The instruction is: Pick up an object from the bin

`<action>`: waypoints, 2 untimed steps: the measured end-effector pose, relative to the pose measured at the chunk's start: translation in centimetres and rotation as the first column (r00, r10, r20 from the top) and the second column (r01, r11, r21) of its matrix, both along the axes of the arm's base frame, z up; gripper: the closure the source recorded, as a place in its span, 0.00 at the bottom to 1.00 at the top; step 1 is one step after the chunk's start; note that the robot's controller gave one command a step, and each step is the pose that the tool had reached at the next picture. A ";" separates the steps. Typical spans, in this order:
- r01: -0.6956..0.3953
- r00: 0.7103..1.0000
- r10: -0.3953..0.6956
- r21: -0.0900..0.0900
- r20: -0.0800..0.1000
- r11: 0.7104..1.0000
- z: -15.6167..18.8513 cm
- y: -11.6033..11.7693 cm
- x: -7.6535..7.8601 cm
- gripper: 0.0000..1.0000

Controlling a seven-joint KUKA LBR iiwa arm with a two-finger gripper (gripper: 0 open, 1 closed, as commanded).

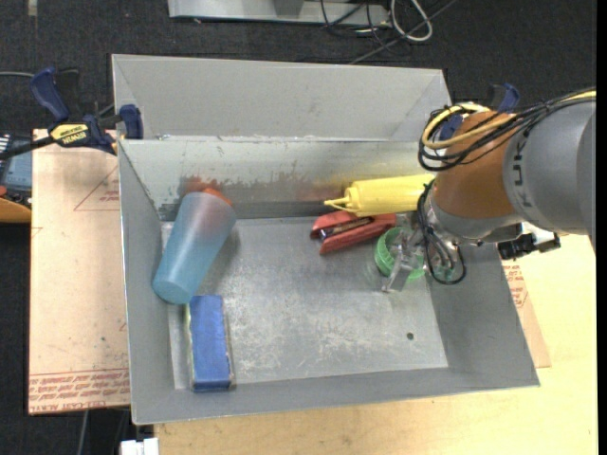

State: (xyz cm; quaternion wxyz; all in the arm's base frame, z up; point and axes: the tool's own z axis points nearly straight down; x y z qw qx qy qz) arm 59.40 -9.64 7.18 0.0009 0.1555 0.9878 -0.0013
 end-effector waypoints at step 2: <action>-0.001 1.000 0.001 0.003 -0.013 1.000 2.1 0.1 -0.4 1.00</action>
Offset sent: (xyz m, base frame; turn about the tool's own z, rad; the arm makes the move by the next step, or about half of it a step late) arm 0.0001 0.0001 0.0898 -0.0001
